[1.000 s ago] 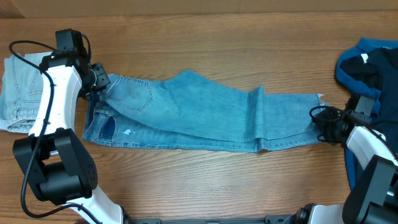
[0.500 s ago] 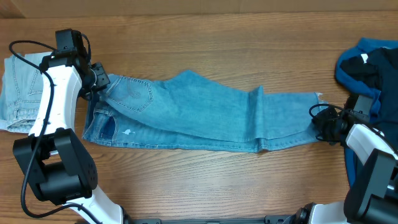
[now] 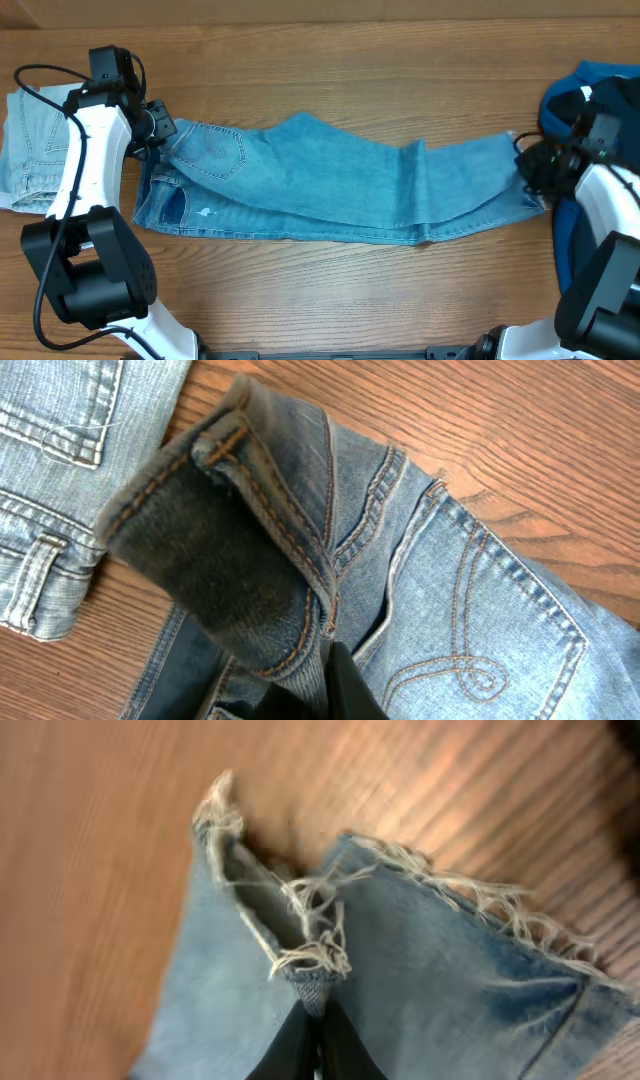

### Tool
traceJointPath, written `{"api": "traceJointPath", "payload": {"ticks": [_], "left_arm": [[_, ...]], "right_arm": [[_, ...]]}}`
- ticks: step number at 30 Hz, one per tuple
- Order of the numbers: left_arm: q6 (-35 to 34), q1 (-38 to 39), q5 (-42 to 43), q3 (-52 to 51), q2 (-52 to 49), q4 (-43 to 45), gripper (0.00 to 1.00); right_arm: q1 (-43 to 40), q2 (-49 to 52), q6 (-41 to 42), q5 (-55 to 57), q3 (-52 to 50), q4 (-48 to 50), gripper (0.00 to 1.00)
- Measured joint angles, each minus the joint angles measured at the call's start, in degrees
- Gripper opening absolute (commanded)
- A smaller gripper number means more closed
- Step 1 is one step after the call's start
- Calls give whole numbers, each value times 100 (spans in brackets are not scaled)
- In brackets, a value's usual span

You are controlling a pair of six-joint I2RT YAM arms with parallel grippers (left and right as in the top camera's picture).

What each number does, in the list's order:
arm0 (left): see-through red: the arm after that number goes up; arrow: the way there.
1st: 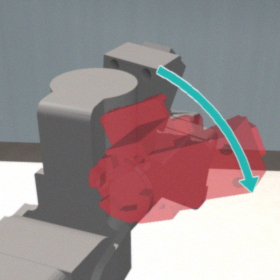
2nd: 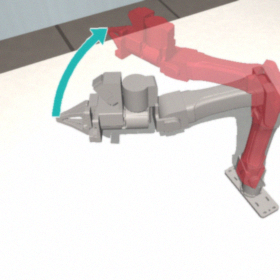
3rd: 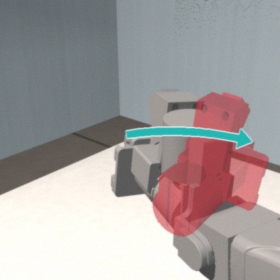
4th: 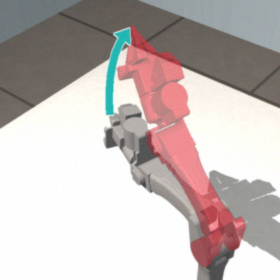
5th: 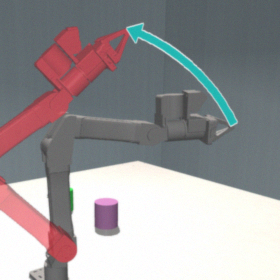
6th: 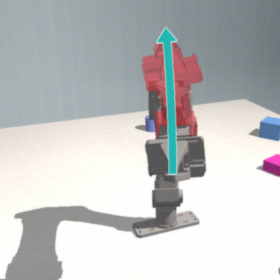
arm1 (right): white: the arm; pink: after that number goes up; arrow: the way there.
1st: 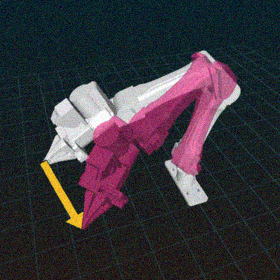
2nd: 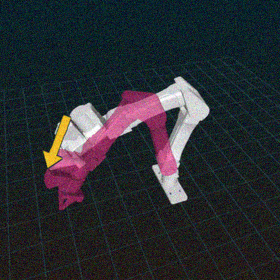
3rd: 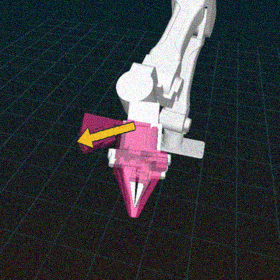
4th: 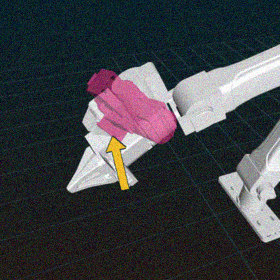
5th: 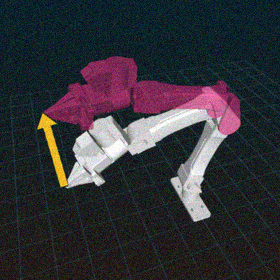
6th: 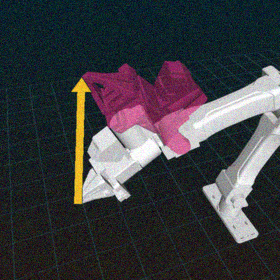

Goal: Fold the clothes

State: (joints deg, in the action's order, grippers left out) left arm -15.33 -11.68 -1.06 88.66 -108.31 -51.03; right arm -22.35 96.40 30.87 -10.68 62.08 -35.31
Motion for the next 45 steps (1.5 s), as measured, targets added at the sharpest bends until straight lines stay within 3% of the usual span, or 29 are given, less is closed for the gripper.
{"api": "traceJointPath", "payload": {"ticks": [6,14,29,37,45], "left_arm": [[0,0,138,474,-2,-83,4],[-129,0,391,1414,-9,-208,4],[-892,0,643,1445,-11,553,4],[-1241,0,1176,1447,-11,507,4],[-1958,2,1082,1692,-13,284,4]], "right_arm": [[0,0,26,-46,852,-179,4],[0,0,675,-114,1655,-155,4],[44,203,1152,251,1731,210,4],[258,249,745,756,2839,-1237,4],[262,636,654,866,3617,-2044,4]]}}
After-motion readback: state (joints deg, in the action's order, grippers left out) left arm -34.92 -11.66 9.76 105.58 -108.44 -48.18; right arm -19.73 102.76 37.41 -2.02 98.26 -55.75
